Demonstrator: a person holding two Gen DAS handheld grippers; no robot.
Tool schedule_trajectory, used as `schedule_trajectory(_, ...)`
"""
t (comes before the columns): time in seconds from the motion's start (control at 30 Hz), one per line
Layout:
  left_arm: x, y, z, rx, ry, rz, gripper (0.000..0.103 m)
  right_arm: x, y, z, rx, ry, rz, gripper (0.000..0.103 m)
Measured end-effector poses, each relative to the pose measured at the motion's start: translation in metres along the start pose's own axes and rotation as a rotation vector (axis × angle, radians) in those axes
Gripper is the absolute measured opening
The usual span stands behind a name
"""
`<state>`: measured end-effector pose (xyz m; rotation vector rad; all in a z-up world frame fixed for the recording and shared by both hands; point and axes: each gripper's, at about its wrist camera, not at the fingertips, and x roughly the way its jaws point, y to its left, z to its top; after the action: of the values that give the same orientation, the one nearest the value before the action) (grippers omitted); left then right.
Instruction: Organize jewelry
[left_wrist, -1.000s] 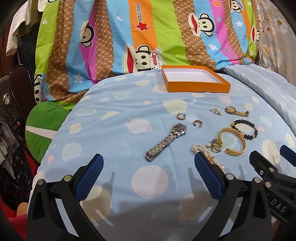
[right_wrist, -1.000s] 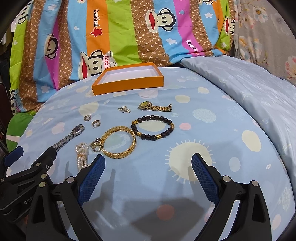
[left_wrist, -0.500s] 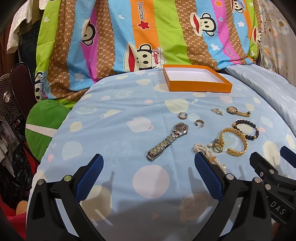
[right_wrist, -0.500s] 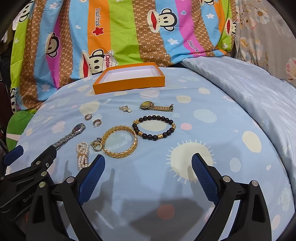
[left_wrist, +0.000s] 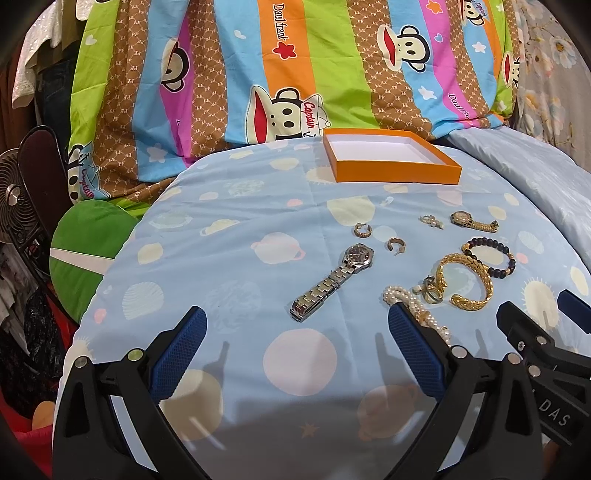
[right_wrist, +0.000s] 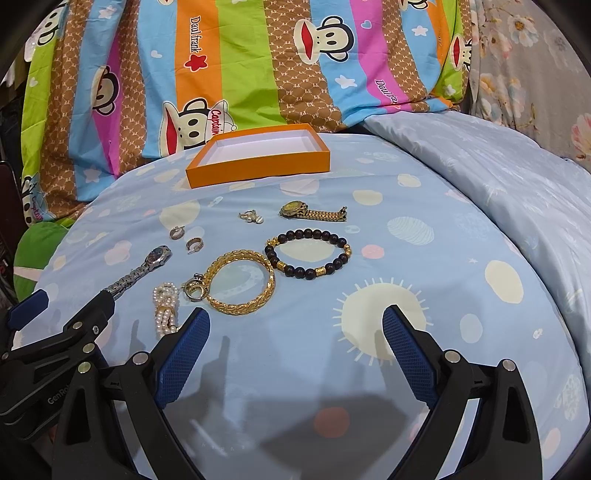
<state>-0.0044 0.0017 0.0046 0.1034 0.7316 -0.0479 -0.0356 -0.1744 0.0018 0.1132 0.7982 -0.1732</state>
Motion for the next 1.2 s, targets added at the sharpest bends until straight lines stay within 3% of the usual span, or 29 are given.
schedule_trajectory(0.93,0.0002,-0.0014,-0.0003,-0.002,0.0,0.001,0.096,-0.0003,-0.0028,0.0005,0.003,0.0,0.002,0.093)
schedule_trajectory(1.2,0.0014,-0.0045,-0.0047,0.001,0.021,-0.036,0.097,0.0013,-0.0024,0.0005,0.014,0.011,0.031,0.093)
